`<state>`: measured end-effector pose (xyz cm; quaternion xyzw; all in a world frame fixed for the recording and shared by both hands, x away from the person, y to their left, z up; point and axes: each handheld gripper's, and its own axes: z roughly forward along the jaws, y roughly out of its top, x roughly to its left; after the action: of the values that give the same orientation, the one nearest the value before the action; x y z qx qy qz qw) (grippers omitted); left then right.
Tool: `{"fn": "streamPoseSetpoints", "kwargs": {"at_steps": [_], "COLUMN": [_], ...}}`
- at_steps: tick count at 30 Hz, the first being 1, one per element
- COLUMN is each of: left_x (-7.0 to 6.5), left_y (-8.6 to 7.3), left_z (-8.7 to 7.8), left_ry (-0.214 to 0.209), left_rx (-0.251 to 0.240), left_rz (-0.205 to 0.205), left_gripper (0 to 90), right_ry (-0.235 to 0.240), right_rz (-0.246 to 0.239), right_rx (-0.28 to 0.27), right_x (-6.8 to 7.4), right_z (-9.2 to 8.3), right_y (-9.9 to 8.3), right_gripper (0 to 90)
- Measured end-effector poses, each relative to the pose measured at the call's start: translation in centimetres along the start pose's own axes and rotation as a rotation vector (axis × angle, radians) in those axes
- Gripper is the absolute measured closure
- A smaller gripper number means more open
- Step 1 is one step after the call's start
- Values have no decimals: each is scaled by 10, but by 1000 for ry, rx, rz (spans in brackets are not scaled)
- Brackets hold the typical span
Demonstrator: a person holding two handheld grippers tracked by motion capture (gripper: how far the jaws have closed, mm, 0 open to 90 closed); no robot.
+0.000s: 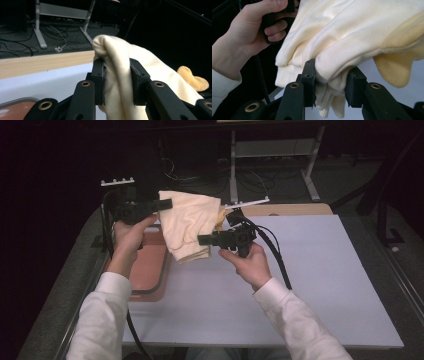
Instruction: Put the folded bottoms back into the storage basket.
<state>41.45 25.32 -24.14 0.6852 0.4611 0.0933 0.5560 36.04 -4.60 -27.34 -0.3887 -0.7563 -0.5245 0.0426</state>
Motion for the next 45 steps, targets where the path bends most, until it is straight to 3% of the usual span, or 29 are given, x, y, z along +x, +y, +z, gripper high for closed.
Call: {"fn": "streamPoseSetpoints", "kwargs": {"at_steps": [25, 45], "left_x": [32, 67], "left_y": [3, -4], "left_z": [-37, -64], "left_ry": [67, 133], "left_rx": [-38, -50], "left_rz": [-24, -40], "left_gripper": [692, 692], "right_ry": [21, 45], "right_rz": [-34, -47], "right_rx": [17, 38], "right_x": [24, 36], "right_z": [51, 100], "right_y": [15, 22], "right_gripper": [643, 642]}}
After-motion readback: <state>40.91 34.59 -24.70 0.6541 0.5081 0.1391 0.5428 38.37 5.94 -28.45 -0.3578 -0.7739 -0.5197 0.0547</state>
